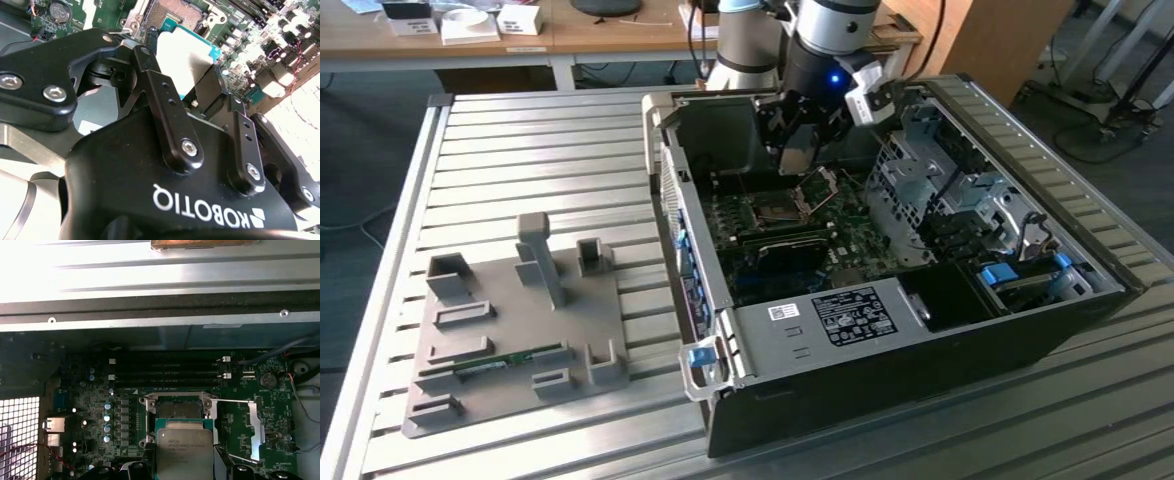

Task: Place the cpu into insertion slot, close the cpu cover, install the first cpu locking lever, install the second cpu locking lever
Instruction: 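Place the cpu into insertion slot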

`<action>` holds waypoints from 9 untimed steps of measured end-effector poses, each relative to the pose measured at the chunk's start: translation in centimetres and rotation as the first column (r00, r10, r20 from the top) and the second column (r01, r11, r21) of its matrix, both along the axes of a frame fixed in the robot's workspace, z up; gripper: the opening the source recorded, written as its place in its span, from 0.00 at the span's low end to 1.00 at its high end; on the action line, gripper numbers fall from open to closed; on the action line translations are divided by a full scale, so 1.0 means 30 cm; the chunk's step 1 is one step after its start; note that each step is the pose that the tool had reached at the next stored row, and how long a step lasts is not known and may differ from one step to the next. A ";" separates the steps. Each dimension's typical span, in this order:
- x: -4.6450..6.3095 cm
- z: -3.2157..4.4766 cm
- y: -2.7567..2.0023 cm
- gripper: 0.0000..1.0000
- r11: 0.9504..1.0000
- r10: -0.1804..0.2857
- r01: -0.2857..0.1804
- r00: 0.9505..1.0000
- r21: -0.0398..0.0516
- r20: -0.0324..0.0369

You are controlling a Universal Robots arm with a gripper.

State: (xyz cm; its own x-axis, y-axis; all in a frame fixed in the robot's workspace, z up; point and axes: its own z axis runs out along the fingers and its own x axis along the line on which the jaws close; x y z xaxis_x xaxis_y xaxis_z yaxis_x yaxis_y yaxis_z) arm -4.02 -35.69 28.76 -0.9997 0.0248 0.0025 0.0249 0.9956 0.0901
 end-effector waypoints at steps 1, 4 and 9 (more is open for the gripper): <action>0.000 -0.004 0.000 0.54 1.000 0.000 0.000 1.000 0.000 0.000; 0.000 -0.017 -0.001 0.54 1.000 0.000 0.000 1.000 0.000 0.000; 0.000 -0.037 -0.001 0.54 1.000 0.002 -0.002 1.000 0.000 0.000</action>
